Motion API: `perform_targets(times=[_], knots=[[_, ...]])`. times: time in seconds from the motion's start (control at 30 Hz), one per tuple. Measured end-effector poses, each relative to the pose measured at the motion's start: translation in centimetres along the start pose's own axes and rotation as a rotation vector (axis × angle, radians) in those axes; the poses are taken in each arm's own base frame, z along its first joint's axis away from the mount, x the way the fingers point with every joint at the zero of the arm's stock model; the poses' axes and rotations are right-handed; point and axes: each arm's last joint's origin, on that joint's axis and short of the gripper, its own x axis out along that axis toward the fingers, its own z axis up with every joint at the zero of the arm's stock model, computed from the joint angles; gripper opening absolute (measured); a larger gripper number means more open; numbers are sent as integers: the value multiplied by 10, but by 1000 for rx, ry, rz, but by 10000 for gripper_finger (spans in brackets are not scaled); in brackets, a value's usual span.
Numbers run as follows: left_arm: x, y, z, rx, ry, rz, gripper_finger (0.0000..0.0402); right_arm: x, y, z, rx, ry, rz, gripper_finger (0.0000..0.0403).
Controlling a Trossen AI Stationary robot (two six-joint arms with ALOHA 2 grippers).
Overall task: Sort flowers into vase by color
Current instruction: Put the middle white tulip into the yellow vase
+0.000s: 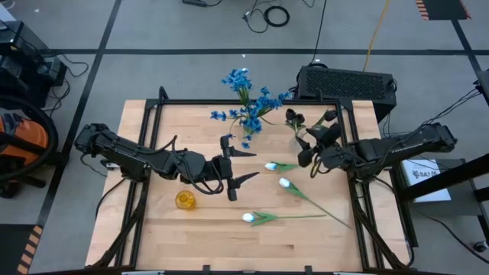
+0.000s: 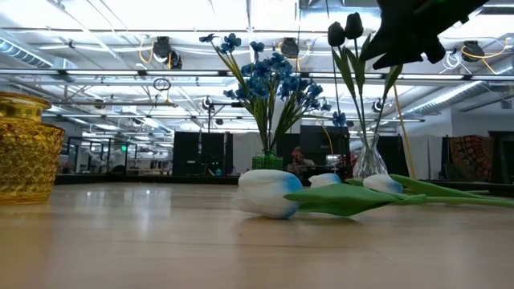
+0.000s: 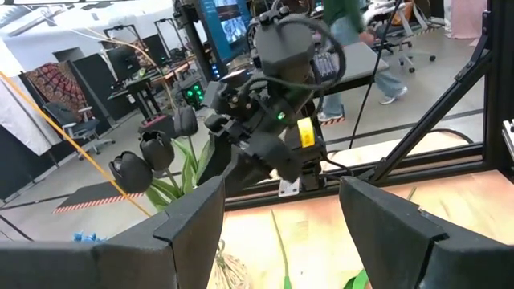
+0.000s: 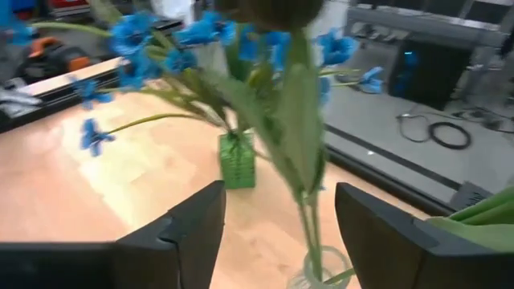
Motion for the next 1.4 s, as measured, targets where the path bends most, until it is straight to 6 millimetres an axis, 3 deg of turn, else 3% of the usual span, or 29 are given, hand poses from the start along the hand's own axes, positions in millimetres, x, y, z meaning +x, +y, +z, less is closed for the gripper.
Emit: perform_targets(times=[0.33, 0.6, 0.73, 0.97, 1.13, 1.4], knots=[[0, 0, -1, 5, 11, -3, 254, -26, -8, 7, -32, 51, 272, 224], [-3, -7, -8, 20, 82, -40, 254, -41, -10, -2, -59, 331, 659, 212], [-9, -20, -6, 36, 83, -96, 254, -41, -7, -22, -75, 530, 617, 210], [-17, -34, -3, 49, 81, -146, 254, -33, 4, -79, -197, 756, 441, 210], [-20, -40, -10, -32, 119, -166, 254, -32, 15, -117, -291, 830, 423, 210], [-35, -67, -43, -293, 312, -305, 254, -29, 36, -147, -413, 806, 413, 210]])
